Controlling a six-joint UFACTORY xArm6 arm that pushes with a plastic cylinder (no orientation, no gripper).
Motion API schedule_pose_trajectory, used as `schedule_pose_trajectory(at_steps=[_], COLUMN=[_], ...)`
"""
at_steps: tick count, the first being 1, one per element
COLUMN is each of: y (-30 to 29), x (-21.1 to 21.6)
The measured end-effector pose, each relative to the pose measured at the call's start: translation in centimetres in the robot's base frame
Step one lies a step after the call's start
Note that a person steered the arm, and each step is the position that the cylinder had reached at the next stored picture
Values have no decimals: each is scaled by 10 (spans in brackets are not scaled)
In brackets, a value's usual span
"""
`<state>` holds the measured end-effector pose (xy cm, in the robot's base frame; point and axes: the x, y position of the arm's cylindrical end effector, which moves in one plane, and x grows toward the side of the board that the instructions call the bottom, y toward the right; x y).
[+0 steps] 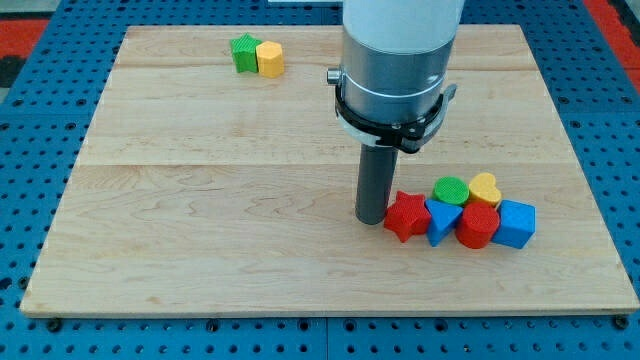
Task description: Slide the arm towards the center left side of the board
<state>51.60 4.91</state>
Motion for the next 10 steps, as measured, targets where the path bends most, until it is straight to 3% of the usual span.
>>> schedule_pose_trajectory(at_steps=[3,7,10], y=[-2,-132,-176], x=[1,-73,-109])
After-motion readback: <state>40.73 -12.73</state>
